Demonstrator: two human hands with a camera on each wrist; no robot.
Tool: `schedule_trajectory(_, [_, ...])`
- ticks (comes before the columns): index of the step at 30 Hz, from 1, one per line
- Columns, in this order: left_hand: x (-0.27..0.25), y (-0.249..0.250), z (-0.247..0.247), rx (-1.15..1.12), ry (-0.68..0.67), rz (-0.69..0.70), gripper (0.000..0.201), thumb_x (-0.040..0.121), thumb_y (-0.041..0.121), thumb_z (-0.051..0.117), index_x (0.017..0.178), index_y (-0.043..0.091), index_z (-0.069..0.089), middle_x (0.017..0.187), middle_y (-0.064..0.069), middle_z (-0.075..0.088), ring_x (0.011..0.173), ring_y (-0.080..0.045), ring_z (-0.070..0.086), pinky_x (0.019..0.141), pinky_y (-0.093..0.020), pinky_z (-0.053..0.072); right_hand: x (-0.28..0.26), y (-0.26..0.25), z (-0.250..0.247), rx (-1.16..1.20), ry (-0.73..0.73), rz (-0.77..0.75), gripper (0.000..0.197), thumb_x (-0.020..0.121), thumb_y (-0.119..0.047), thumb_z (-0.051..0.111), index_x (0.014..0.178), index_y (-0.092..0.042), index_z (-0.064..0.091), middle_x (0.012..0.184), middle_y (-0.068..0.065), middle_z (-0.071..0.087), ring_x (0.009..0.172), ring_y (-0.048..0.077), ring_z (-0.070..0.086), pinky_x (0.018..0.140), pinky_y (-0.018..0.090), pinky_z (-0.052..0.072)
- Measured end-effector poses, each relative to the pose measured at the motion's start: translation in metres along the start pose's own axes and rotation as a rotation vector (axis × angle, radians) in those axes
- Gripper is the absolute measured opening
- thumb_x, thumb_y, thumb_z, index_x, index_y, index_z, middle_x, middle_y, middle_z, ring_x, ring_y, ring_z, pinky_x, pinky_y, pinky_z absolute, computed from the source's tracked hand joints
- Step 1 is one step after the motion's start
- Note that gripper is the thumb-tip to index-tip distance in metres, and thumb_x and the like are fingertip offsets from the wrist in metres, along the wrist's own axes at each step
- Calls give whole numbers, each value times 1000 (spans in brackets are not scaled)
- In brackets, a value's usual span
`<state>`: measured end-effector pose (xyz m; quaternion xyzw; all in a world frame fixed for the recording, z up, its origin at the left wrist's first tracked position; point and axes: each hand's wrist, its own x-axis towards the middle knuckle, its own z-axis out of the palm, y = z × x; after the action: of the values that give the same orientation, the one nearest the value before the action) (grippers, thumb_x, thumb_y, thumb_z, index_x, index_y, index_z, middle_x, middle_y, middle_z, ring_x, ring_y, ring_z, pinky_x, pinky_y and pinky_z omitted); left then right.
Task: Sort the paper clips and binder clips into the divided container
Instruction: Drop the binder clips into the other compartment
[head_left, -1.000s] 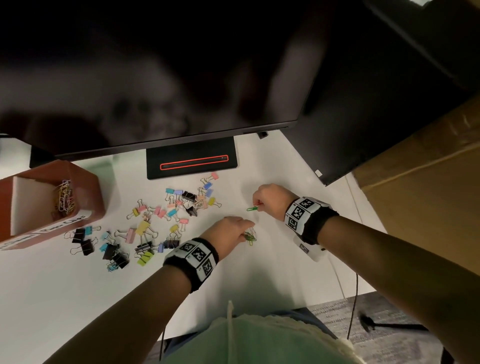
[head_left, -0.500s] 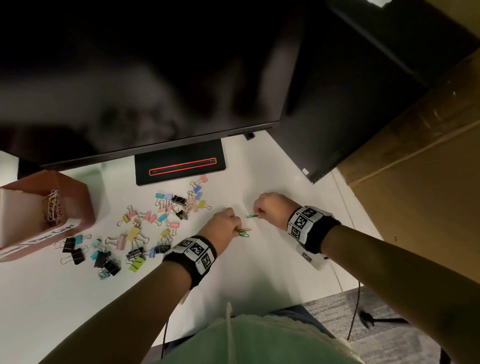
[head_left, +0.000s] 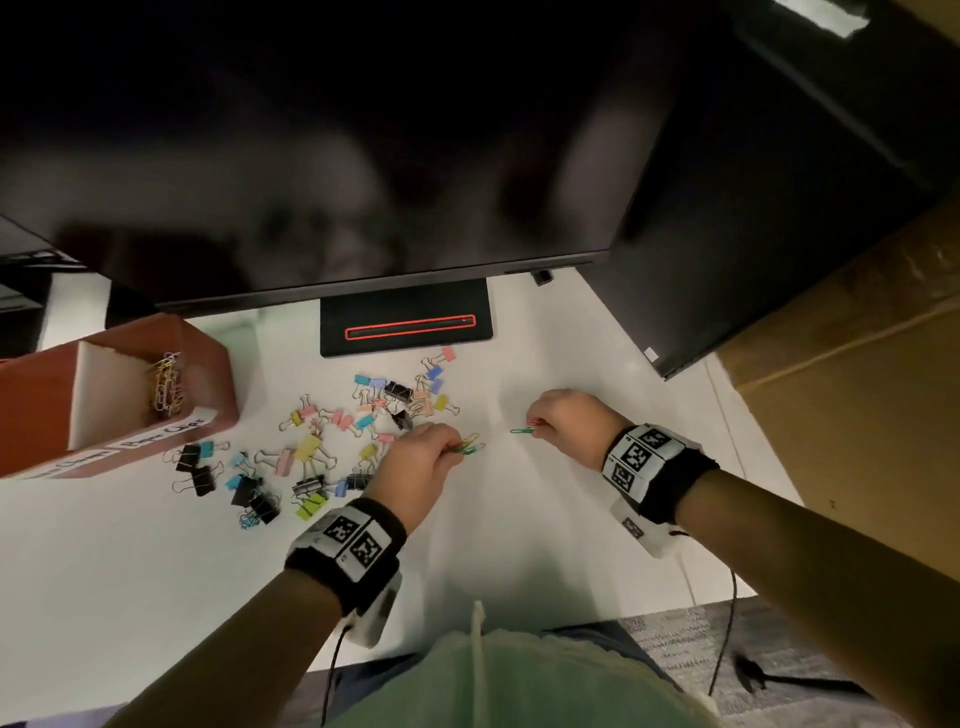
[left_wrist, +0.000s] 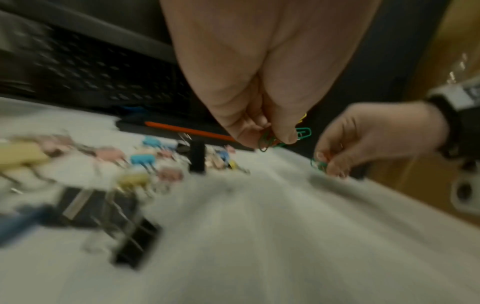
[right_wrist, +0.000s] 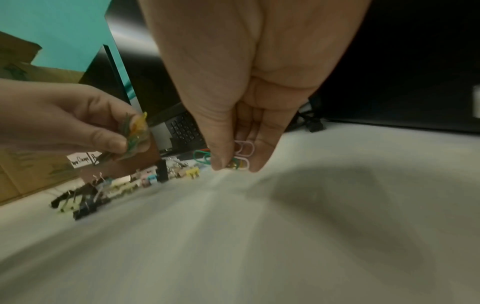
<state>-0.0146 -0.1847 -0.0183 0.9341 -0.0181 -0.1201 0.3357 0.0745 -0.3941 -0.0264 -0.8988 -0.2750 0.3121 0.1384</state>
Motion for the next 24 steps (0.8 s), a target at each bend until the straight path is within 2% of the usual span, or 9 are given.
schedule_trajectory(4, [-20,-18,-81,1,246,-48,3,83,8,64,87,7,64,80,2,61,68,-7,52,64,-17,39,16,-50,-27,33,92,-102,20,92,-17,51,104,-8,64,108,12,62,103,28,57,90,34,45])
schedule_trajectory(6, [-30,-40,-127,54,354,-130,7,83,8,64,90,4,64,81,-4,63,69,-15,55,66,-24,41,30,-88,-42,57,135,-165,21,93,-16,50,105,-7,64,111,13,62,108,28,56,91,33,44])
schedule_trajectory(9, [-44,-85,-188,116,437,-274,16,85,10,61,99,2,62,86,-5,61,77,-20,57,72,-30,44,62,-159,-57,80,191,-272,20,92,-16,51,104,-8,65,107,11,62,100,25,58,91,38,47])
schedule_trajectory(11, [-52,-114,-217,150,418,-362,19,87,14,59,102,4,62,89,-1,59,78,-17,54,74,-26,43,91,-212,-59,90,215,-317,19,91,-17,53,102,-7,65,105,11,62,98,26,58,90,39,47])
schedule_trajectory(14, [-53,-153,-243,160,350,-465,13,86,17,60,91,5,62,83,-5,57,74,-16,50,66,-20,38,134,-288,-49,47,232,-354,13,89,-13,51,92,-9,64,102,13,63,96,28,59,89,37,47])
schedule_trajectory(18, [-51,-204,-256,119,242,-566,12,80,21,69,81,11,61,85,-4,59,88,-22,58,83,-29,45,195,-357,-28,30,140,-185,19,91,-10,50,104,-7,63,106,12,64,98,28,62,78,28,45])
schedule_trajectory(20, [-52,-218,-260,136,190,-555,17,80,24,68,90,11,63,96,-6,64,98,-23,59,88,-29,45,216,-373,-19,38,68,-91,24,90,-11,52,112,-5,61,111,13,64,103,30,62,81,28,45])
schedule_trajectory(22, [-55,-223,-264,91,168,-508,34,82,21,67,112,6,60,114,-10,63,106,-24,58,96,-35,45,222,-377,-12,21,66,-79,31,89,-18,59,116,-4,58,116,13,63,107,29,60,91,32,49])
schedule_trajectory(24, [-63,-219,-268,90,170,-401,39,85,17,63,122,7,55,123,-12,57,110,-24,55,96,-39,46,215,-376,-8,45,103,-111,38,89,-21,59,123,-5,54,121,13,61,113,28,57,96,35,47])
